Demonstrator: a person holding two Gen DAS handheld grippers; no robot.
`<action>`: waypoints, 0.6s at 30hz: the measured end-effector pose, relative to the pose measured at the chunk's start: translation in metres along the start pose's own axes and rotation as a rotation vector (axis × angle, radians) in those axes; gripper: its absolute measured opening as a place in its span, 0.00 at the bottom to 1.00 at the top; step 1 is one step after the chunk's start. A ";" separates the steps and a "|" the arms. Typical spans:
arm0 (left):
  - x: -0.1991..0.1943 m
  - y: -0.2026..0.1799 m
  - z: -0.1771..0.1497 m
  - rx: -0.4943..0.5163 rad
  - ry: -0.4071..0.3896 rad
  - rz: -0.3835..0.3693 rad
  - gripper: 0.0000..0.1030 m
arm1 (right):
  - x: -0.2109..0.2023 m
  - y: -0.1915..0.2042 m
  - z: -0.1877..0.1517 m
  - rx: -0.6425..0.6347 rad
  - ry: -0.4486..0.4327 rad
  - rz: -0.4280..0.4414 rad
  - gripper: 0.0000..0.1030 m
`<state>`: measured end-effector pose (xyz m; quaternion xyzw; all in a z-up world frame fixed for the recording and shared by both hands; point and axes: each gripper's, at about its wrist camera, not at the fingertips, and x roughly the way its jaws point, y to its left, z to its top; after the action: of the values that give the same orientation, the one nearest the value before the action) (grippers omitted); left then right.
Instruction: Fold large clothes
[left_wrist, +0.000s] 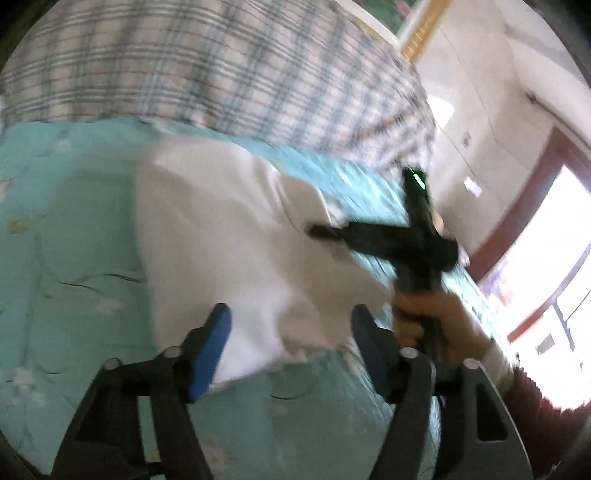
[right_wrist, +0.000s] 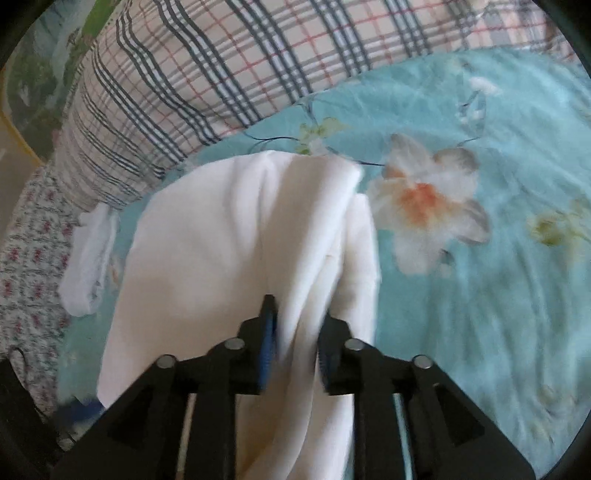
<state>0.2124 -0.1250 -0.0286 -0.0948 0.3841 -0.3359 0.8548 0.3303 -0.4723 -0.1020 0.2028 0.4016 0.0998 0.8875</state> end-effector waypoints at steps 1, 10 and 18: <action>-0.006 0.013 0.004 -0.026 -0.015 0.018 0.82 | -0.006 -0.001 -0.002 0.005 -0.013 -0.005 0.61; 0.025 0.088 0.025 -0.274 0.075 -0.015 0.83 | -0.015 -0.010 -0.008 0.058 -0.013 0.056 0.82; 0.077 0.108 0.041 -0.361 0.137 -0.093 0.83 | 0.017 -0.022 -0.007 0.102 0.070 0.116 0.82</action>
<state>0.3328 -0.0965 -0.0916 -0.2411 0.4907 -0.3062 0.7793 0.3366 -0.4844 -0.1275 0.2671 0.4244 0.1377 0.8542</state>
